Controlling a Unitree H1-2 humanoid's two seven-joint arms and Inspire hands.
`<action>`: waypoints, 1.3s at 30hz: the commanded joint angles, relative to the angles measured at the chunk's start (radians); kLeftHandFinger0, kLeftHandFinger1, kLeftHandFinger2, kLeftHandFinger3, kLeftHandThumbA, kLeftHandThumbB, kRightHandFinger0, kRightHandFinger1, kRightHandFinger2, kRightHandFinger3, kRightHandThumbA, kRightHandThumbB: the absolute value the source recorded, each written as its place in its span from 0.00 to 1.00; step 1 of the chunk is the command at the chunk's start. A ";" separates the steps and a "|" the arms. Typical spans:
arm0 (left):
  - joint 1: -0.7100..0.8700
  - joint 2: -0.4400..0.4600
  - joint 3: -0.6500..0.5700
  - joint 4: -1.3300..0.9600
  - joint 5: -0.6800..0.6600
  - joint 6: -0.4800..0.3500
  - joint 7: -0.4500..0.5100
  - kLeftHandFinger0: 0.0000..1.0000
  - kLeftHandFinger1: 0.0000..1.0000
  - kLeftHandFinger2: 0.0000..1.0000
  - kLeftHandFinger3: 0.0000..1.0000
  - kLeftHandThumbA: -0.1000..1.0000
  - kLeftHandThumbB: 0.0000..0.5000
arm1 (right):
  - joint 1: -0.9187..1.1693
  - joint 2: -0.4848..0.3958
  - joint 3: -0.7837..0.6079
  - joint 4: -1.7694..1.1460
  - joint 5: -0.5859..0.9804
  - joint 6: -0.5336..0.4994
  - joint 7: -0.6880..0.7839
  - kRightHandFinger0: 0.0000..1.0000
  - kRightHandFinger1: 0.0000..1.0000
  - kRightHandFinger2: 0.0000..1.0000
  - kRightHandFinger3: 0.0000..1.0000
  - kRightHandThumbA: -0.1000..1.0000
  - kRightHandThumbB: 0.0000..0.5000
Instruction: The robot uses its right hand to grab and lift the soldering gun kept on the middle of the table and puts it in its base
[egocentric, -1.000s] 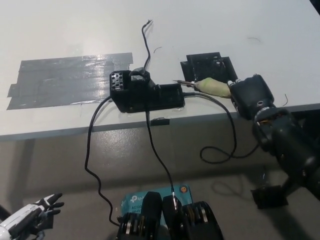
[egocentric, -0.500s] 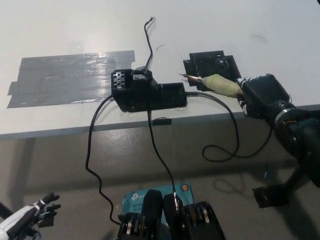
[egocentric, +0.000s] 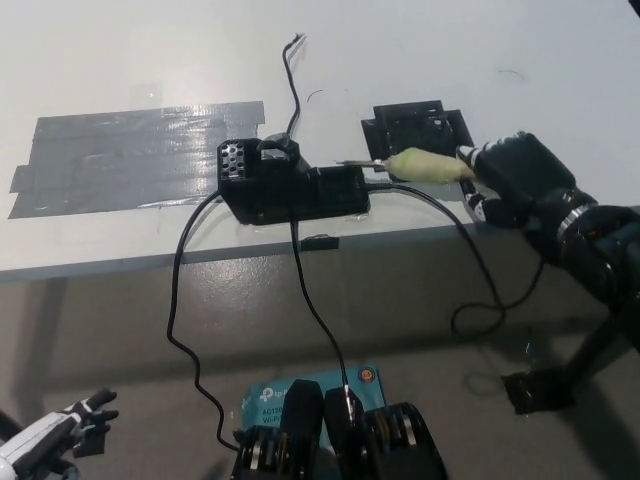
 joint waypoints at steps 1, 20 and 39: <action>-0.005 0.026 -0.003 -0.022 0.014 -0.013 -0.007 1.00 1.00 1.00 1.00 0.94 0.37 | -0.104 -0.029 -0.017 -0.040 -0.027 -0.052 -0.074 0.00 0.03 0.03 0.09 0.00 0.00; -0.012 0.015 -0.027 -0.012 0.026 -0.007 -0.007 1.00 1.00 1.00 1.00 0.94 0.39 | -0.177 0.017 -0.062 -0.113 0.036 -0.080 0.013 0.00 0.14 0.52 0.46 0.00 0.00; -0.026 0.030 -0.058 -0.019 0.058 0.000 -0.012 1.00 1.00 1.00 1.00 0.99 0.44 | -0.198 -0.119 0.060 -0.098 -0.054 -0.221 -0.064 0.00 0.15 0.38 0.25 0.00 0.15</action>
